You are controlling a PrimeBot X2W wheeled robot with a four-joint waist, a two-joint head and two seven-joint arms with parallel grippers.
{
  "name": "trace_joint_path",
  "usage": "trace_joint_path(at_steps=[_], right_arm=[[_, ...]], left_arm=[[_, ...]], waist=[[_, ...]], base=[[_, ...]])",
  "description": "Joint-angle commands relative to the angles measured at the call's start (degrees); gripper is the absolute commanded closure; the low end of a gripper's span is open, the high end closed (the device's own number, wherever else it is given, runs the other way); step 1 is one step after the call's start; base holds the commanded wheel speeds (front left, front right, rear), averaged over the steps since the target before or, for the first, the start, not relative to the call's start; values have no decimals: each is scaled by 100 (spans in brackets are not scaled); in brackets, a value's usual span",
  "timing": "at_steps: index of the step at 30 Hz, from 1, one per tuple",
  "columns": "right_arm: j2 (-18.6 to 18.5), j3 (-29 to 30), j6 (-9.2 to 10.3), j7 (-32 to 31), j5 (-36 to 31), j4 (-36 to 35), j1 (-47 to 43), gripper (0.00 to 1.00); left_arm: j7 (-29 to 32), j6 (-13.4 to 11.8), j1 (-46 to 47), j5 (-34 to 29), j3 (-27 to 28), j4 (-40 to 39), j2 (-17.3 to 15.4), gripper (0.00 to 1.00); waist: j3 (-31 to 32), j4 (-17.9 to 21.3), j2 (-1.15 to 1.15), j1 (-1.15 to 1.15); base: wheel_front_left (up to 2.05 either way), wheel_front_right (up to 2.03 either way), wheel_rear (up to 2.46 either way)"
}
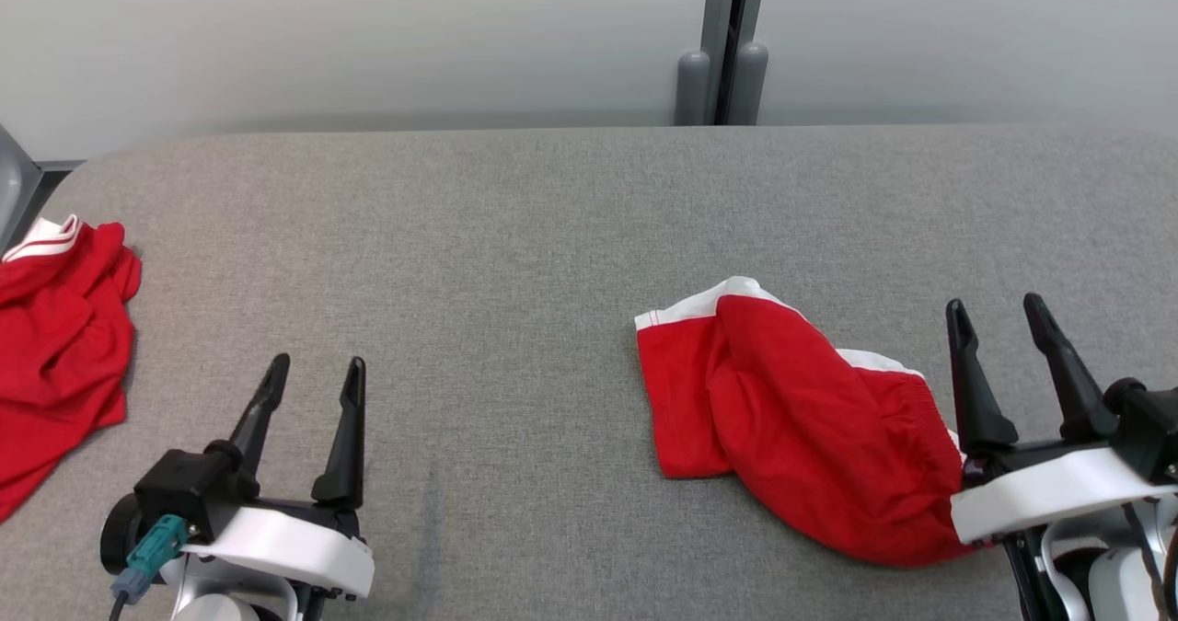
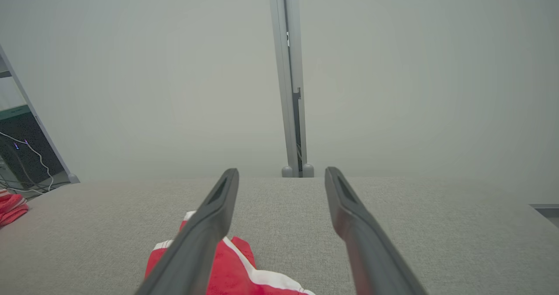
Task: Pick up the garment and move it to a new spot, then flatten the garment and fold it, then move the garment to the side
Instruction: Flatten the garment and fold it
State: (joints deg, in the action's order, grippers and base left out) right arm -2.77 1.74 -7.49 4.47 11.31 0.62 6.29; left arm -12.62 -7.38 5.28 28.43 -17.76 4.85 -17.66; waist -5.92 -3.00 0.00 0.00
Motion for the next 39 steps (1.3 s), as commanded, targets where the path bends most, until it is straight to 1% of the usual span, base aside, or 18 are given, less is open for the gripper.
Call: trace_joint_path(at_steps=[1,6,19,22,27,29,32,37,38,39], right_arm=[[-28,11,-1,-66,-37,-33,-119,0],[-28,32,-1,-167,-4,-23,-217,0],[-28,73,-1,-160,-17,-114,-175,0],[-27,69,-1,-193,-21,-144,-126,0],[-28,95,-1,-258,-61,-278,-35,0],[-28,76,-1,-246,-62,-320,63,0],[-27,41,-1,-248,-51,-352,117,0],[-30,-45,-1,-202,13,-318,264,0],[-30,-64,-1,-172,33,-269,287,0],[-28,-67,-1,-148,44,-241,290,0]], left_arm=[[12,-43,-62,10,-15,-14,-34,0],[44,-61,-132,36,-66,-35,-19,0],[68,-92,-37,9,-126,-79,-45,0],[27,-110,116,-68,-117,-130,-63,0],[15,-6,651,-155,-188,-209,0,0],[29,55,963,-186,-244,-175,76,0],[175,261,1462,-126,-431,27,235,0],[757,813,2201,-14,-930,875,490,0],[1041,996,2453,-7,-1132,1308,568,0],[1148,1084,2557,40,-1221,1504,636,0]], waist=[[64,-20,0,0],[106,-39,0,0],[48,-65,0,0],[-32,-58,0,0],[-322,-8,0,0],[-444,60,0,0],[-642,204,0,0],[-970,486,0,0],[-1077,593,0,0],[-1125,642,0,0]], base=[[0,0,0],[0,0,0],[0,0,0],[0,0,0],[0,0,0],[0,0,0],[0,0,0],[0,0,0],[0,0,0],[0,0,0]])
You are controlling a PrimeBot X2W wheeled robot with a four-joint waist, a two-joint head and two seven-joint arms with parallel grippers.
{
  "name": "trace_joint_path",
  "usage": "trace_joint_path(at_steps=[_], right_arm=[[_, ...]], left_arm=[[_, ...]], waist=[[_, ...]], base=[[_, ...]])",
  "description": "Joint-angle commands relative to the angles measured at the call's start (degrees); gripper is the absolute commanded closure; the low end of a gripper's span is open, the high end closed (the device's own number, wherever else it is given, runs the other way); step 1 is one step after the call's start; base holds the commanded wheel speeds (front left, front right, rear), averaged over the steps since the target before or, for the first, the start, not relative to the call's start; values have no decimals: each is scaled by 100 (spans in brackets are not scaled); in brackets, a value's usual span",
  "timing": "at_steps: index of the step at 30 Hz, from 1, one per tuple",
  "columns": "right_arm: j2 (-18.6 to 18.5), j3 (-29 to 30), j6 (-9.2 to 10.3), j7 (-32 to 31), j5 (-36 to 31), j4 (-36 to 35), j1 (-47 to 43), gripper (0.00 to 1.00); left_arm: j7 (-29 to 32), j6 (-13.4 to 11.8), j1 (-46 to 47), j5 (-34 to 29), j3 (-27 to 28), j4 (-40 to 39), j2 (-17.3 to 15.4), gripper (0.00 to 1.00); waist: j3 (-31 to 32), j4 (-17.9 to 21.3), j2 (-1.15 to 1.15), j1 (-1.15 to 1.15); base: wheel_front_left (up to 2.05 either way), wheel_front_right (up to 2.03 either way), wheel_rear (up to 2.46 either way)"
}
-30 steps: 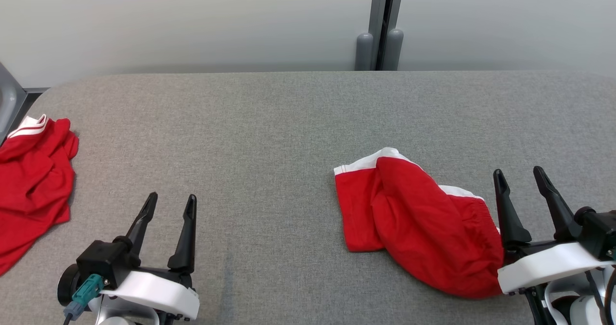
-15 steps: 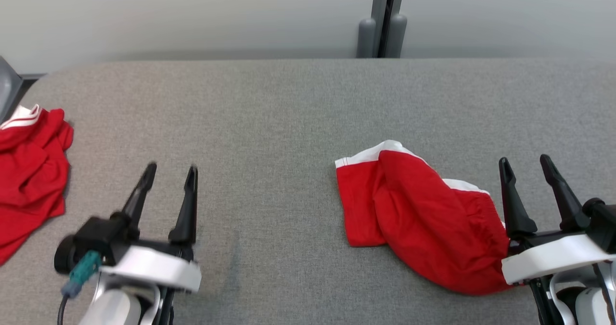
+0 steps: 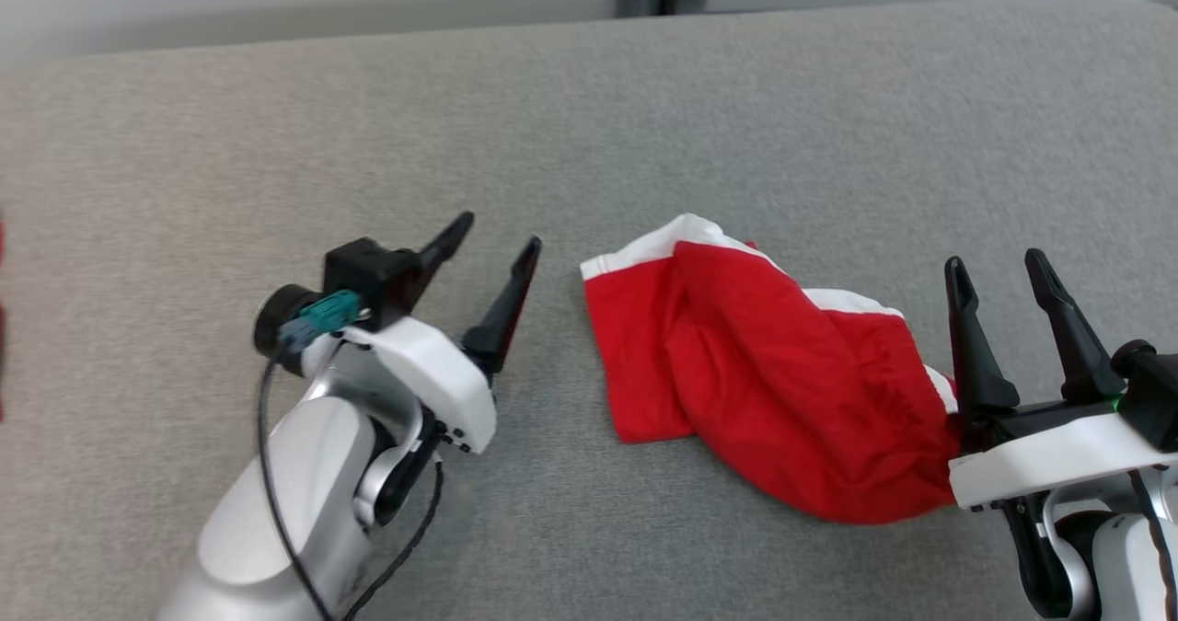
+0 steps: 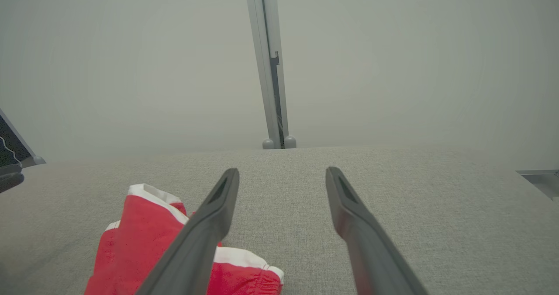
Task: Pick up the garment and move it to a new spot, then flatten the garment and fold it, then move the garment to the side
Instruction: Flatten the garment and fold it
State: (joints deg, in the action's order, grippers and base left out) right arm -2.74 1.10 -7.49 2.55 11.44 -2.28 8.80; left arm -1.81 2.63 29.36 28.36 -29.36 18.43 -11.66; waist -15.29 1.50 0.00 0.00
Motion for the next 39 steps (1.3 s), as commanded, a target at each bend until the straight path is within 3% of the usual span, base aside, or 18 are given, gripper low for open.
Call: trace_joint_path(at_steps=[1,6,12,14,23,27,32,39], right_arm=[[-31,-2,-1,67,57,66,50,0],[-32,-53,-1,212,185,237,134,0],[-31,-70,-1,368,283,458,194,0],[-32,-55,-1,420,294,527,222,0],[-32,34,-1,560,336,723,252,0],[-33,141,-1,571,291,753,211,0],[-32,254,-1,532,263,725,137,0],[-32,322,-1,400,230,608,13,0]], left_arm=[[169,168,252,86,-133,334,82,0],[557,431,671,406,-450,1188,242,0],[733,491,999,740,-949,1797,255,0],[658,489,1087,915,-1104,1821,196,100],[-467,392,1358,517,-1326,1847,-182,100],[-987,40,1355,144,-1297,1460,-401,100],[-1210,-502,831,-114,-1141,547,-870,100],[-1266,-1190,-555,209,-765,-617,-1381,100]], waist=[[-237,238,0,0],[-404,448,0,0],[-451,601,0,0],[-450,628,0,0],[-373,586,0,0],[-282,453,0,0],[-163,258,0,0],[-67,-19,0,0]], base=[[0,0,0],[0,0,0],[0,0,0],[0,0,0],[0,0,0],[0,0,0],[0,0,0],[0,0,0]])
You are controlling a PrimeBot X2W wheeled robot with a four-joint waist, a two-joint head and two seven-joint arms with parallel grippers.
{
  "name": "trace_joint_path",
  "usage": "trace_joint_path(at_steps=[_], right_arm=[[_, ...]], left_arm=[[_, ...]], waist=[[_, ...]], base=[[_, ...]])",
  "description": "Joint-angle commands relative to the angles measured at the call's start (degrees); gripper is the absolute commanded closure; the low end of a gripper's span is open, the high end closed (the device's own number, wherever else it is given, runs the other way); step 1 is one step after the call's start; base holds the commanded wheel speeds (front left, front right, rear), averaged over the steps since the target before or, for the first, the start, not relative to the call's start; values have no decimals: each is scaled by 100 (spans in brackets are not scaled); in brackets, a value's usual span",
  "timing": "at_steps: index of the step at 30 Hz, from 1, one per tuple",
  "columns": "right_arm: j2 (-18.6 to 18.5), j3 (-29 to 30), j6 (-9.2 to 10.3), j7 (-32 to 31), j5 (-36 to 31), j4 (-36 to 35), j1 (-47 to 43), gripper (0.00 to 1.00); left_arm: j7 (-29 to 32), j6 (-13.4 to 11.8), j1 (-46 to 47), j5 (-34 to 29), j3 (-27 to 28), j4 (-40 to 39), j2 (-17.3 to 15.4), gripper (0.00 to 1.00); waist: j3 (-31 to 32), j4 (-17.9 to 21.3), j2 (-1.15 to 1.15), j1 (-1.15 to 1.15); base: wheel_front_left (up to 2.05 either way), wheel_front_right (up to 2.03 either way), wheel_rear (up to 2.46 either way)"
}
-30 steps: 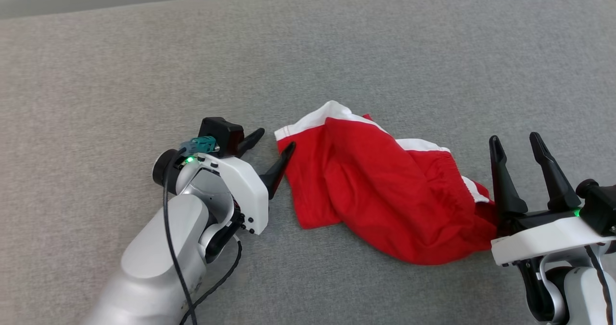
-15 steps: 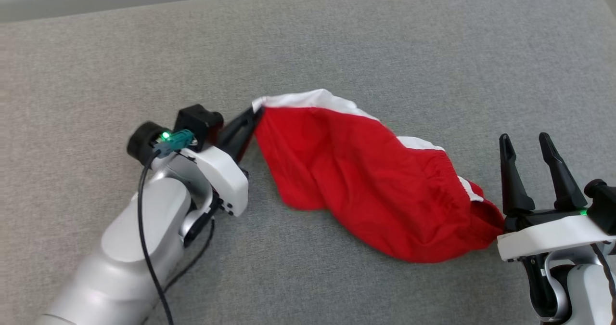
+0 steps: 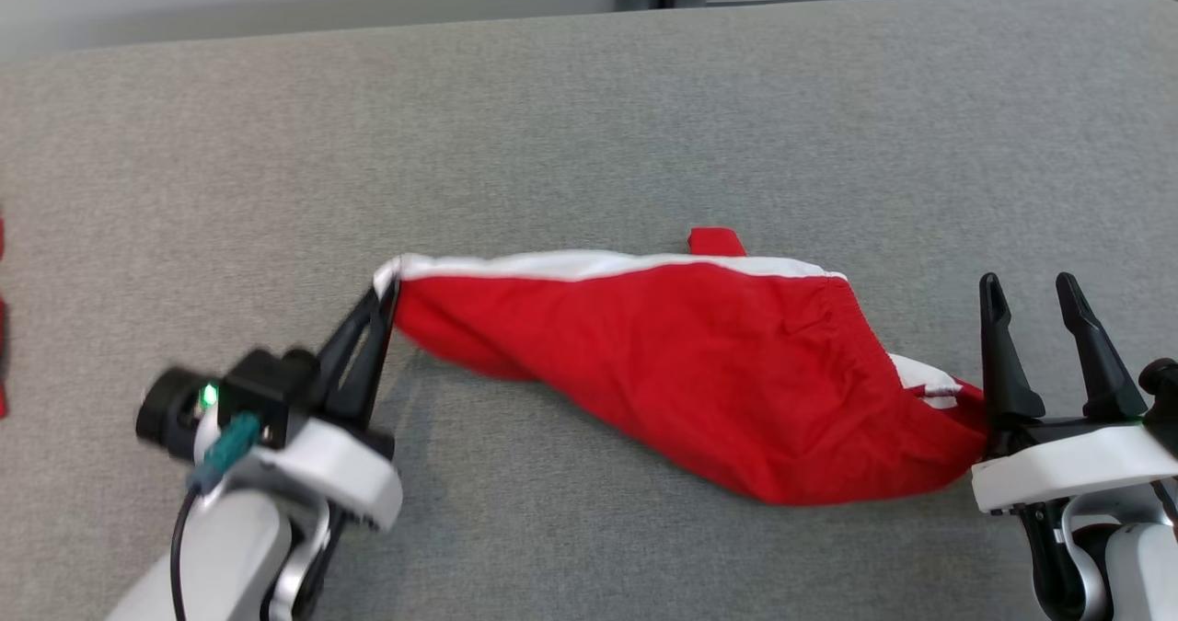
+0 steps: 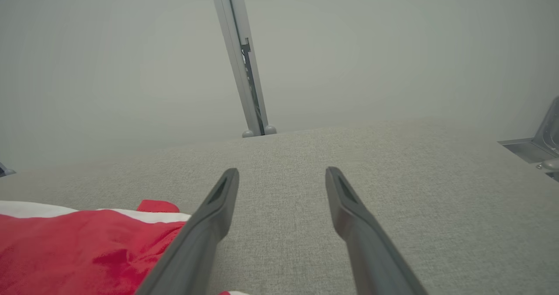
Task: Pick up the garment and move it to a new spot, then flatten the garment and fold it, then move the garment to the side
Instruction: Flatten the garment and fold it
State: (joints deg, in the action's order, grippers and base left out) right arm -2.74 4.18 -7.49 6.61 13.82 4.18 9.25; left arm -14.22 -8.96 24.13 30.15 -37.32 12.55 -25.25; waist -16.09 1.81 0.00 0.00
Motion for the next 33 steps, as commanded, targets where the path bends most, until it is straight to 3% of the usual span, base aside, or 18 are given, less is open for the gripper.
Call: trace_joint_path(at_steps=[1,8,9,10,11,18,24,33], right_arm=[[-33,5,-1,-30,-7,-54,-29,0],[-35,-37,-1,-156,-43,-96,-26,0],[-32,-43,-1,-163,-46,-103,-35,0],[-32,-43,-1,-163,-46,-103,-35,0],[-34,-42,-1,-193,-53,-105,-58,0],[-34,-9,-1,-261,-112,-160,-150,0],[-33,19,-1,-353,-177,-265,-237,0],[-34,-22,-1,-523,-301,-388,-413,0]], left_arm=[[-8,-86,-217,92,43,-84,-47,100],[-59,-162,-1103,696,210,-57,314,100],[-67,-155,-1177,772,262,-25,395,76],[-67,-155,-1177,772,262,-25,395,76],[-72,-131,-1282,879,371,55,511,1],[-86,-57,-1479,661,855,-125,802,0],[-88,-24,-1698,0,1703,-770,1044,0],[-86,191,-1785,-242,2334,-969,827,0]], waist=[[19,-85,0,0],[55,-228,0,0],[71,-238,0,0],[71,-238,0,0],[104,-251,0,0],[285,-294,0,0],[502,-316,0,0],[783,-341,0,0]], base=[[0,0,0],[0,0,0],[0,0,0],[0,0,0],[0,0,0],[0,0,0],[0,0,0],[0,0,0]])
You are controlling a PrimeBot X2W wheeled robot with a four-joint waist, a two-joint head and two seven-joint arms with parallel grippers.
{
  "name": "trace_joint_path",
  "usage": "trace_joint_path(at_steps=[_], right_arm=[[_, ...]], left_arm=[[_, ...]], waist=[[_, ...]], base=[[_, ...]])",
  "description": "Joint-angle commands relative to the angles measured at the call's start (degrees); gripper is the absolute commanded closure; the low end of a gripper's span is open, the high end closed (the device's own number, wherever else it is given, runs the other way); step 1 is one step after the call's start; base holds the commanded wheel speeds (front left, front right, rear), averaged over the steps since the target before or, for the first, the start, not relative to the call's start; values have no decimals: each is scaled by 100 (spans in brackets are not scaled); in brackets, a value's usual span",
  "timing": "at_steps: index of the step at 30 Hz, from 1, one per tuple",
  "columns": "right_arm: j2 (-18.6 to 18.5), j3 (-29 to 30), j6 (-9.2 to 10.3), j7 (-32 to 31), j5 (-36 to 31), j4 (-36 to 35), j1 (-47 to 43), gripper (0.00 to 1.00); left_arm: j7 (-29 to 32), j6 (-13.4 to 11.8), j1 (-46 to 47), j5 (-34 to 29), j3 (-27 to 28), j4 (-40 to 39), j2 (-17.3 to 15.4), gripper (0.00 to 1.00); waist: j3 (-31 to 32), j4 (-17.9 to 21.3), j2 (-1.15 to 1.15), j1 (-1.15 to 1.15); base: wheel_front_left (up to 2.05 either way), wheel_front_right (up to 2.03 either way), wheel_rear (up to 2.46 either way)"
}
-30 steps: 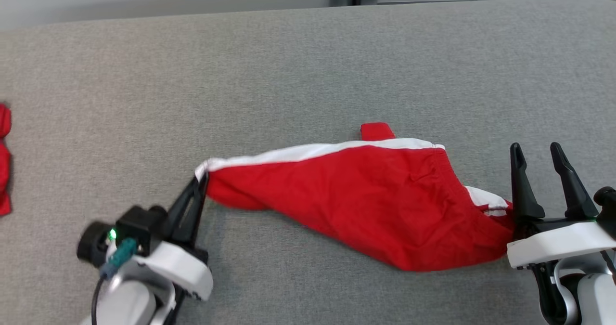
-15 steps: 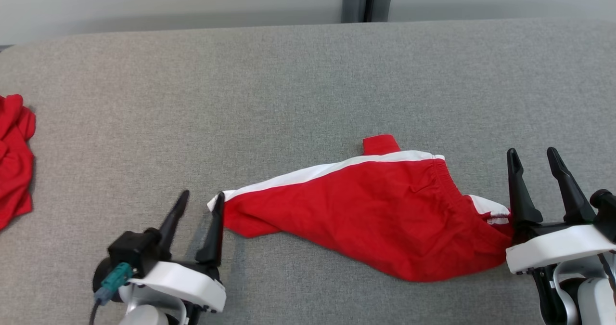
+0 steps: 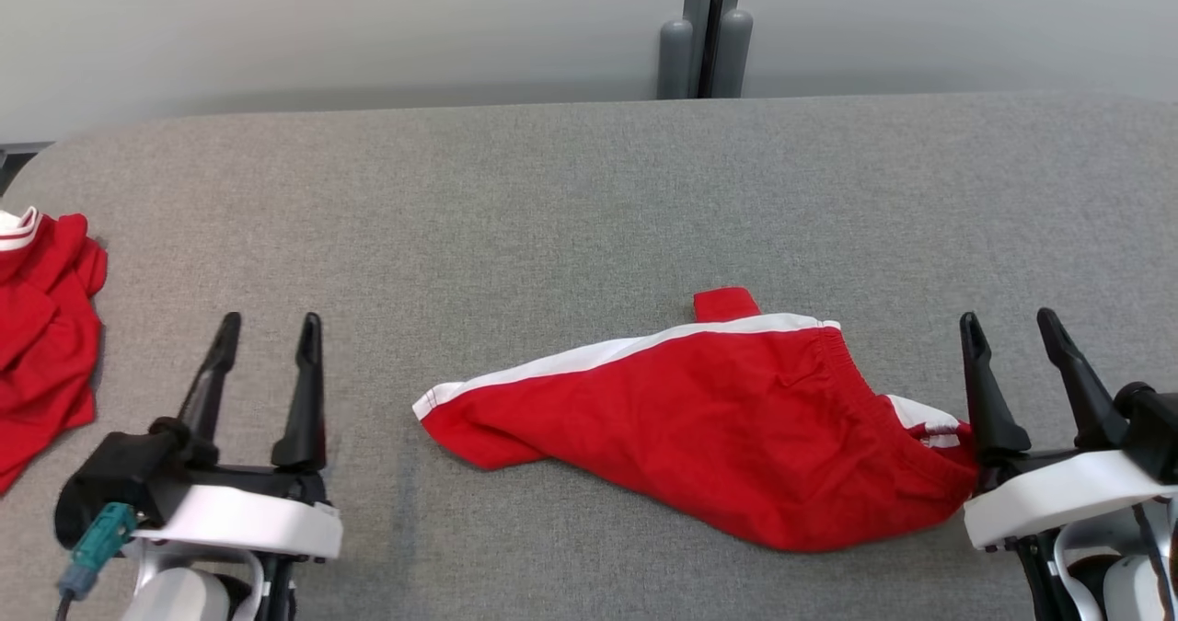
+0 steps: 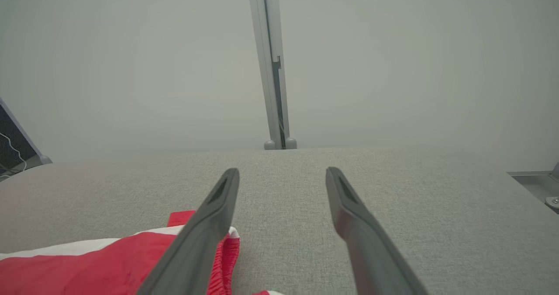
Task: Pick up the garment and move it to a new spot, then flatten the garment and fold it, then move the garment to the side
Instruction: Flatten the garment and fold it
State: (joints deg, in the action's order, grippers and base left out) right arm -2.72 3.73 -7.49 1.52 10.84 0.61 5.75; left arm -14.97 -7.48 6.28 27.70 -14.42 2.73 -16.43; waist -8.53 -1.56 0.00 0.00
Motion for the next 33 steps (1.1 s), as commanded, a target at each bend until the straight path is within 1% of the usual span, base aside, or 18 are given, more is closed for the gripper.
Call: trace_joint_path(at_steps=[1,5,12,24,30,33], right_arm=[[-35,1,-1,-34,-8,-41,-74,0],[-35,-53,-1,-88,4,-69,-170,0],[-35,-4,-1,-114,31,-124,-214,0],[-35,-18,-1,-100,26,-121,-143,0],[-35,-17,-1,-102,37,-116,-110,0],[-36,-9,-1,-118,37,-132,-92,0]], left_arm=[[-8,45,-25,28,76,32,-90,0],[122,37,-185,101,104,65,-193,0],[208,-19,-271,175,70,-9,-164,0],[252,-12,-206,208,4,28,-211,0],[347,105,-37,240,-52,10,-242,0],[513,228,193,273,-135,55,-282,0]], waist=[[49,-1,0,0],[101,6,0,0],[58,-57,0,0],[32,-109,0,0],[-11,-107,0,0],[-65,-115,0,0]], base=[[0,0,0],[0,0,0],[0,0,0],[0,0,0],[0,0,0],[0,0,0]])
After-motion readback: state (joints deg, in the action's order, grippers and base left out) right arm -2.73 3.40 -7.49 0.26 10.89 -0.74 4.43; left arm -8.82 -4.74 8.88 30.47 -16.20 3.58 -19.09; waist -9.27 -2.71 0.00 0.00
